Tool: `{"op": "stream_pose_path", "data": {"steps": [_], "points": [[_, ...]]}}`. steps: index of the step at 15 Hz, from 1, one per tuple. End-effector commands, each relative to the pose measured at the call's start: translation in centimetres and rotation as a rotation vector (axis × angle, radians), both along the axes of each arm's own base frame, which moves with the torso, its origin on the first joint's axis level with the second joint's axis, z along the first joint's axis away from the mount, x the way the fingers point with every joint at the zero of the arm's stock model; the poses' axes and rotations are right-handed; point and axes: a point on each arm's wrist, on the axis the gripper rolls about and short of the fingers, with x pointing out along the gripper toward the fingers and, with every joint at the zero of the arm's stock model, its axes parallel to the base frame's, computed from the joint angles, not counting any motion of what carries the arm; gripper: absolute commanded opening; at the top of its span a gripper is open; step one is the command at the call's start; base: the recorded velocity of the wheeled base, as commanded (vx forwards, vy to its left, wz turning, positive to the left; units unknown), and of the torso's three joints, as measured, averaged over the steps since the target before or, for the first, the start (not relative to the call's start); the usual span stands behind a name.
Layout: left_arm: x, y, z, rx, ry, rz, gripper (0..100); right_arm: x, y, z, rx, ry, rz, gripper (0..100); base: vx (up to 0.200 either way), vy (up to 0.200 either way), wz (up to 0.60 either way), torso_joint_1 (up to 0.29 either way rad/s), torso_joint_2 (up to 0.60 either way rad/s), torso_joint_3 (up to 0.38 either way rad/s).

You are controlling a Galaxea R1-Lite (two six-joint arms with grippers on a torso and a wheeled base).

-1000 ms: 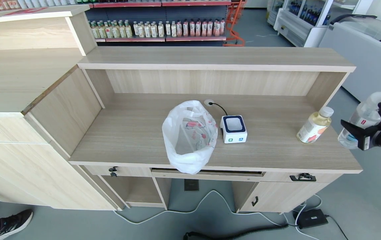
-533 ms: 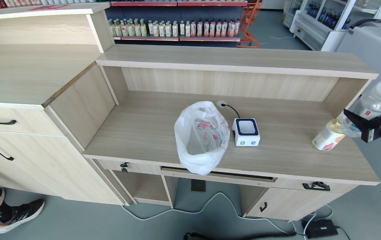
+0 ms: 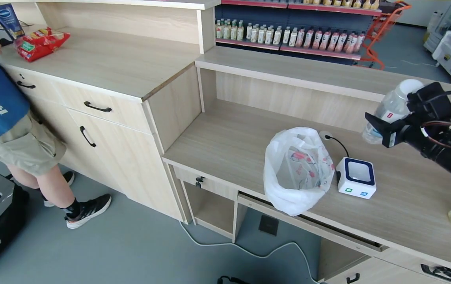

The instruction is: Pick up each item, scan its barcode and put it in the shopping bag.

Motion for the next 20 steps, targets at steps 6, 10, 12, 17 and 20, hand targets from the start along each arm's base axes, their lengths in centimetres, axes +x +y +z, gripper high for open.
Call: {"op": "stream_pose_path", "data": {"steps": [6,10,12,17,20], "points": [[0.0,0.0,0.0,0.001,0.000,-0.001,100,9.5,2.0,-9.2,0.248,0.223,0.088,0,0.000,0.000,0.00,0.000,0.00,0.000],[0.0,0.0,0.0,-0.001,0.000,-0.001,100,12.0,3.1,-11.5,0.266,0.236,0.116,0,0.000,0.000,0.00,0.000,0.00,0.000],[0.0,0.0,0.0,0.001,0.000,-0.001,100,12.8,3.6,-12.5,0.266,0.246,0.126,0,0.000,0.000,0.00,0.000,0.00,0.000],[0.0,0.0,0.0,-0.001,0.000,-0.001,100,14.3,4.0,-14.0,0.267,0.241,0.134,0,0.000,0.000,0.00,0.000,0.00,0.000],[0.0,0.0,0.0,0.001,0.000,-0.001,100,15.3,4.0,-14.8,0.275,0.235,0.136,0,0.000,0.000,0.00,0.000,0.00,0.000]]}}
